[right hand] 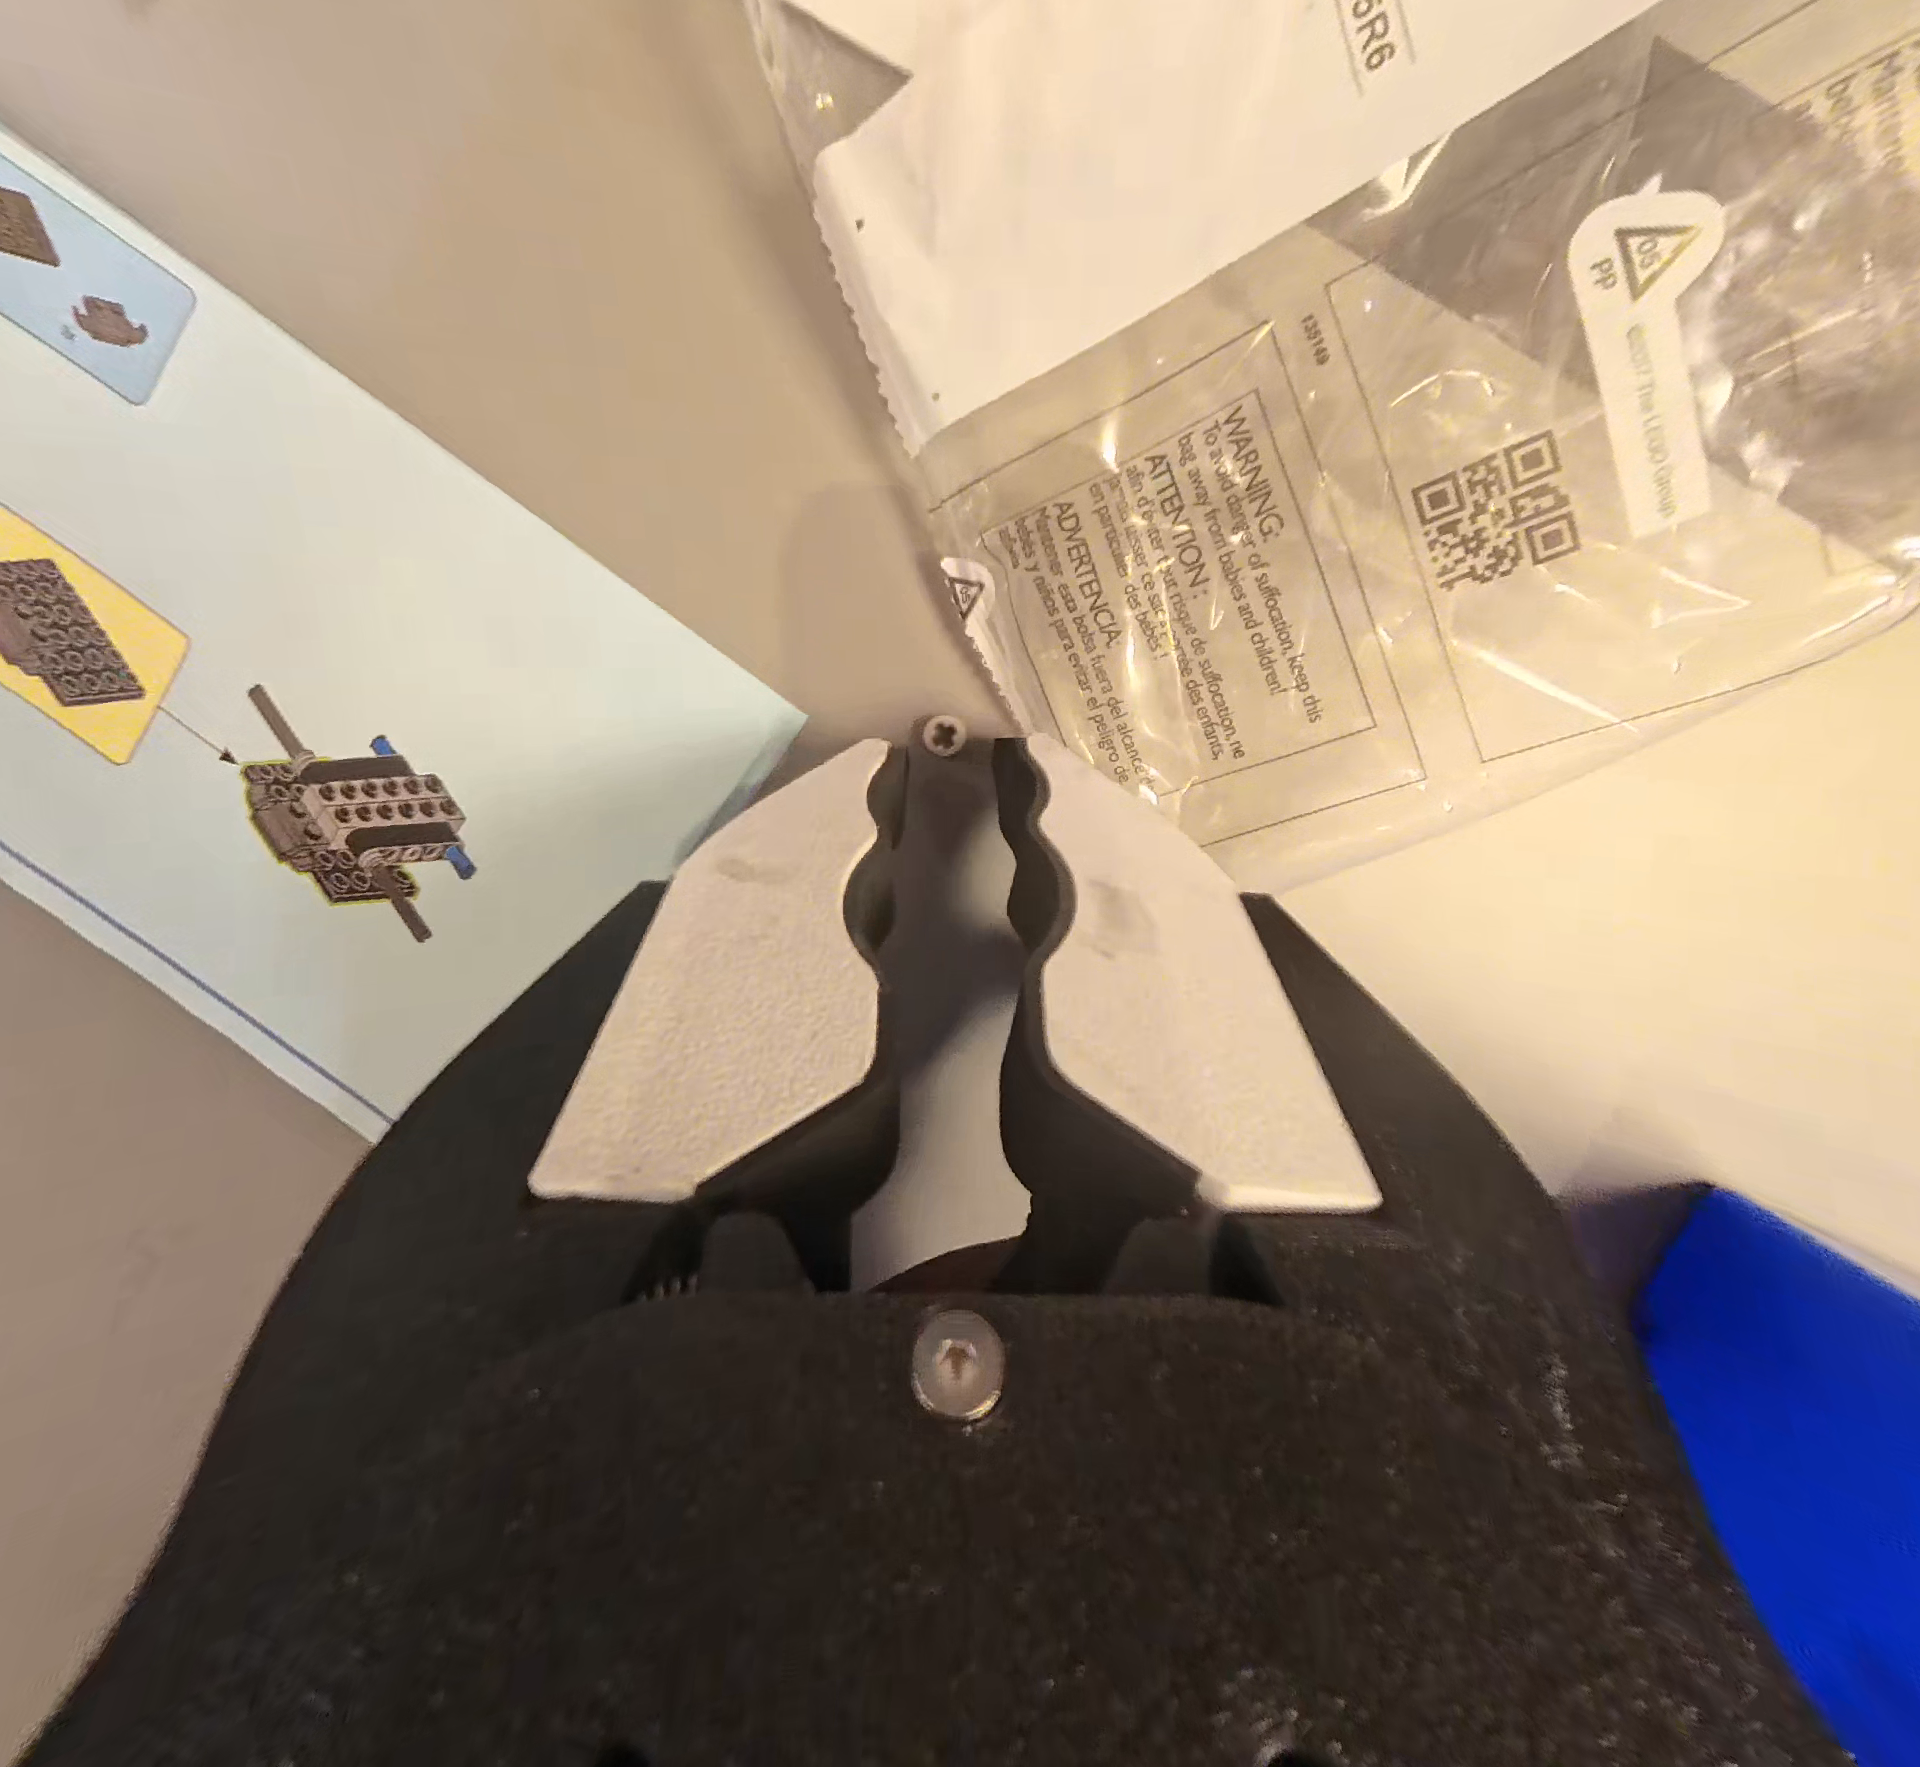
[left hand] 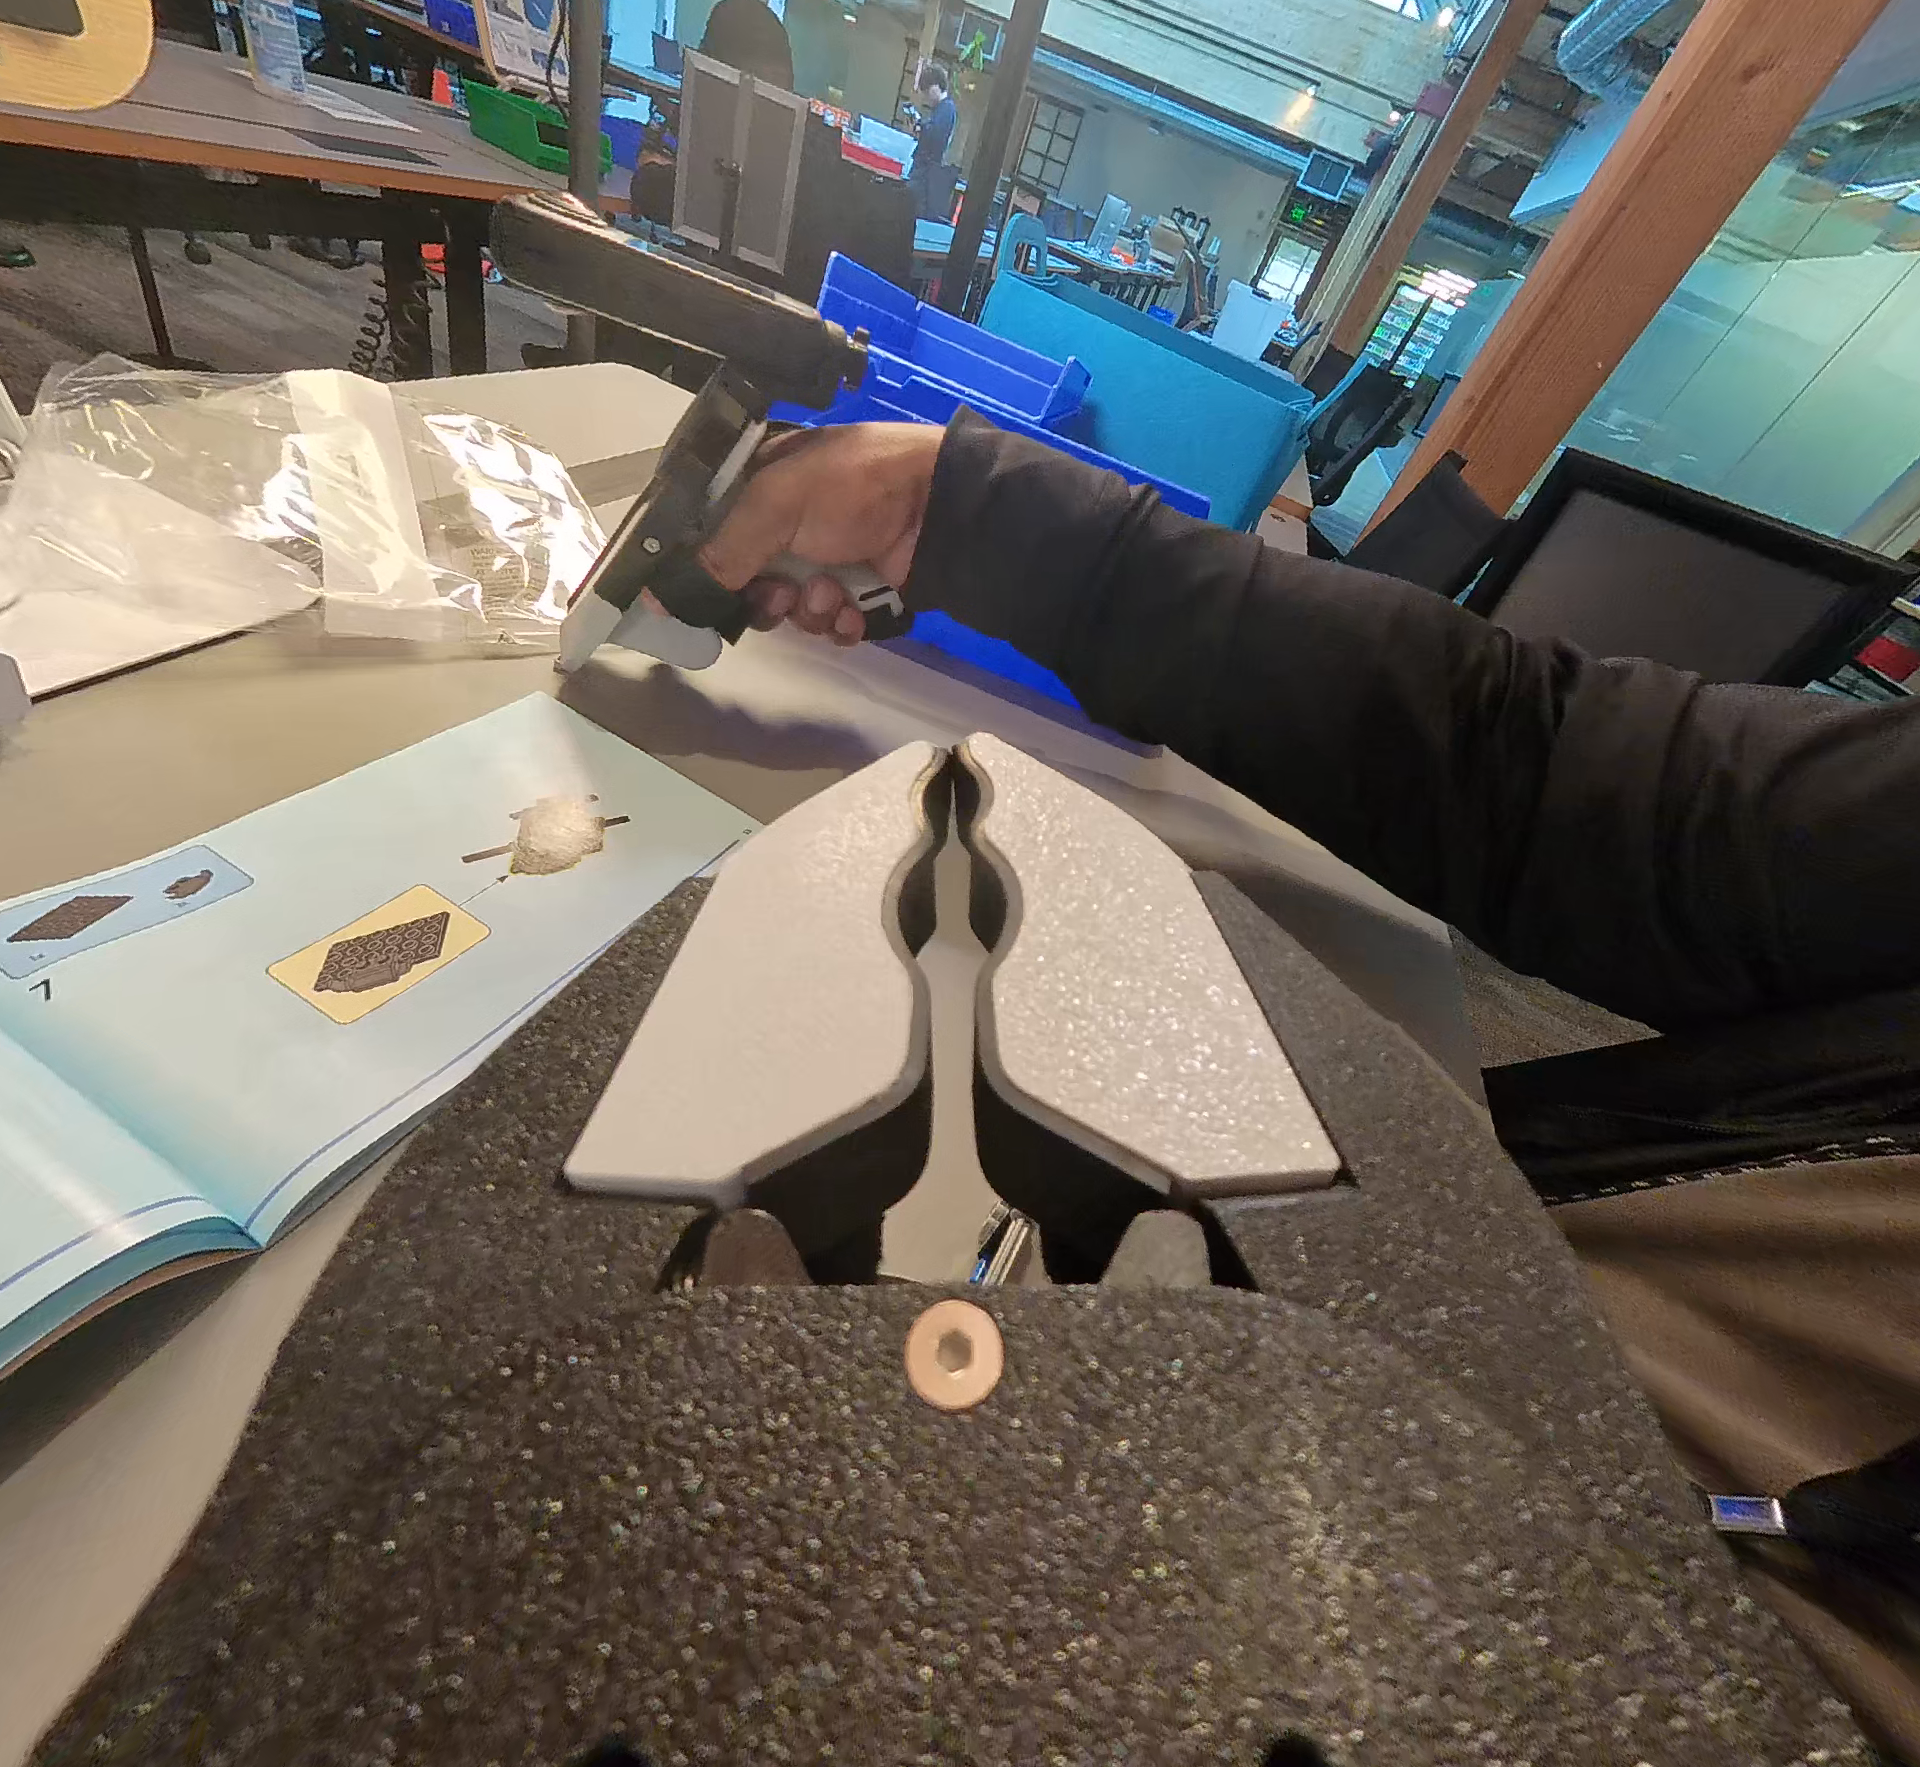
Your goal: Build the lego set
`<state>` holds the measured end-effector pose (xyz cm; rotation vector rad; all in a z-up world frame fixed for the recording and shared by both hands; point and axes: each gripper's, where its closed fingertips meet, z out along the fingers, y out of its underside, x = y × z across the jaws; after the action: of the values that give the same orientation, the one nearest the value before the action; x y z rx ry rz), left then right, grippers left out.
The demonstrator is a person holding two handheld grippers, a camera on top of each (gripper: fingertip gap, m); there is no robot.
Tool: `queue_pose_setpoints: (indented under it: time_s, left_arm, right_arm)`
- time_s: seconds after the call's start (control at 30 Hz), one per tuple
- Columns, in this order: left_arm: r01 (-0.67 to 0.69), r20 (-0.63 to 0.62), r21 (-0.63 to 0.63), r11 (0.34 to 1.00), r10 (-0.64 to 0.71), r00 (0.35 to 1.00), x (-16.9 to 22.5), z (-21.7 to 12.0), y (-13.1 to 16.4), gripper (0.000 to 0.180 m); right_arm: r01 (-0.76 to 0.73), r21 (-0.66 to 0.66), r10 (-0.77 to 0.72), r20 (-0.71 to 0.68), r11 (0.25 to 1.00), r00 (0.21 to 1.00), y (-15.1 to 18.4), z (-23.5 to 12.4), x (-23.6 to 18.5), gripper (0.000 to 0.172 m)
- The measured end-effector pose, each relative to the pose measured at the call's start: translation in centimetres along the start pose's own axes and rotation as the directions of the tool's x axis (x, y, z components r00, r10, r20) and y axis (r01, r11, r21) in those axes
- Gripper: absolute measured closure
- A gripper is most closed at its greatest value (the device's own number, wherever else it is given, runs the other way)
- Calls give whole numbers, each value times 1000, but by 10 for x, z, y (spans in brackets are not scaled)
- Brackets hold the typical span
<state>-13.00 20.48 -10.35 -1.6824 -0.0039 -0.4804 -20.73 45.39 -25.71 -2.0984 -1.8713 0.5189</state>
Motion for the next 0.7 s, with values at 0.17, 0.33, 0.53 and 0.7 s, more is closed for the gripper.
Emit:
queue_pose_setpoints:
  time_s: [0.17, 0.33, 0.53, 0.7]
  left_arm:
    - [-2, -3, 0, 1000, 2, 1000, 1, 0, -1, 180]
    - [-2, -6, -4, 1000, 2, 1000, 2, 0, 0, 180]
    - [-2, -12, -6, 1000, 2, 1000, 4, 0, 0, 180]
    - [0, -14, -13, 1000, 0, 1000, 4, 1, 1, 180]
  right_arm:
    - [10, -23, -10, -9, 1000, 1000, -1, 4, 2, 152]
    - [12, -29, -12, 4, 999, 1000, -2, 4, -2, 151]
    - [14, -36, -15, -7, 999, 1000, -2, 4, -1, 151]
    - [26, -47, -28, -28, 999, 999, -2, 5, 0, 153]
